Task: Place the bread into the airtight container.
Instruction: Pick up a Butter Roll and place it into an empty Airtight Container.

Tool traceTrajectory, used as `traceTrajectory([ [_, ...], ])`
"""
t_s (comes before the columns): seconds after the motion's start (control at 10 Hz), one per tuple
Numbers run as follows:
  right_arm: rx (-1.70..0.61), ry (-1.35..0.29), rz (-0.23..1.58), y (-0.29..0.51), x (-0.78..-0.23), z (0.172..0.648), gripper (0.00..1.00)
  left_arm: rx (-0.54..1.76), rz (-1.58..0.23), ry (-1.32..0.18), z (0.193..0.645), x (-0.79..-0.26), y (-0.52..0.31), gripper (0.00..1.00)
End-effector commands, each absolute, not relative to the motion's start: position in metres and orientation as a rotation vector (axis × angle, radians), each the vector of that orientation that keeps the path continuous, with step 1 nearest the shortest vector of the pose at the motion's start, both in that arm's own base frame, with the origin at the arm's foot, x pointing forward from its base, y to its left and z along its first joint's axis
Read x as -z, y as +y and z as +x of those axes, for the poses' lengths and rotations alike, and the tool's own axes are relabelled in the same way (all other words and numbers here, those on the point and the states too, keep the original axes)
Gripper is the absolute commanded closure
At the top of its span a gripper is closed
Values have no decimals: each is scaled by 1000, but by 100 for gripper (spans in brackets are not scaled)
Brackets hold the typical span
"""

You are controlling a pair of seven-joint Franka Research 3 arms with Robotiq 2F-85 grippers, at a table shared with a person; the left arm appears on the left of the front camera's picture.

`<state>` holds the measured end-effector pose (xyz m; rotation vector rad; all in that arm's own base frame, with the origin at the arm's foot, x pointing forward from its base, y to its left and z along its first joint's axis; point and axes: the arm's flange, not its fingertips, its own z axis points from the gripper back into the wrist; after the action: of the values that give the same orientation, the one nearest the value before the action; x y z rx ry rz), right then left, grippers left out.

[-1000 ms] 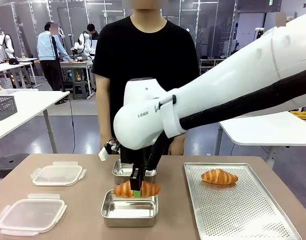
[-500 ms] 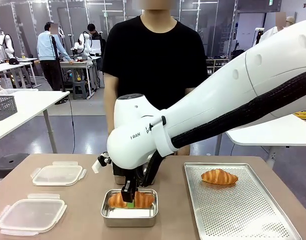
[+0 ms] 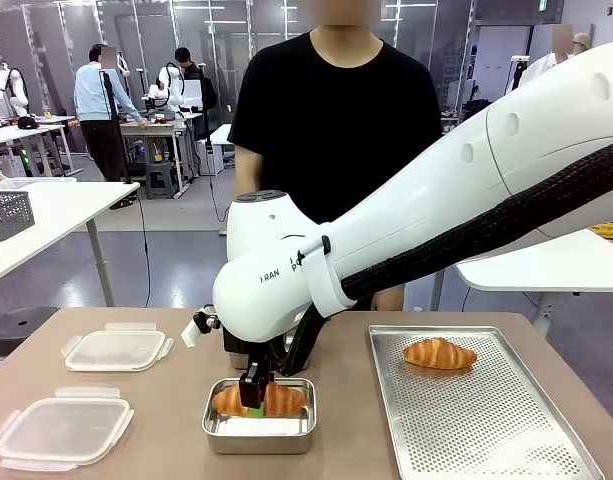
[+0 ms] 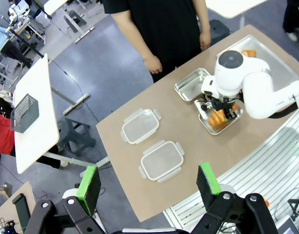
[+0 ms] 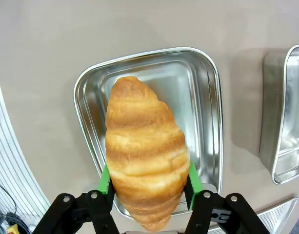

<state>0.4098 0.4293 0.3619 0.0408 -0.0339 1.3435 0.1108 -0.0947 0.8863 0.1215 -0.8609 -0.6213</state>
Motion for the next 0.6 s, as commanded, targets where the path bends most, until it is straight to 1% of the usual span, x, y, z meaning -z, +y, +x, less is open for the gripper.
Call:
traceTrajectory([
  [0.0,-1332,-58,35,428,-356,407,20,629,112,-882,100,-889,-96,0],
  [0.1,-1335,-56,39,427,-356,407,18,629,112,-882,100,-889,-96,0],
  [0.2,-1341,-53,40,427,-357,407,4,629,112,-882,100,-889,-96,0],
  [0.4,-1337,-43,41,425,-353,409,0,629,112,-882,100,-889,-96,0],
  [0.5,-1336,-43,45,423,-353,409,0,629,112,-882,100,-889,-96,0],
])
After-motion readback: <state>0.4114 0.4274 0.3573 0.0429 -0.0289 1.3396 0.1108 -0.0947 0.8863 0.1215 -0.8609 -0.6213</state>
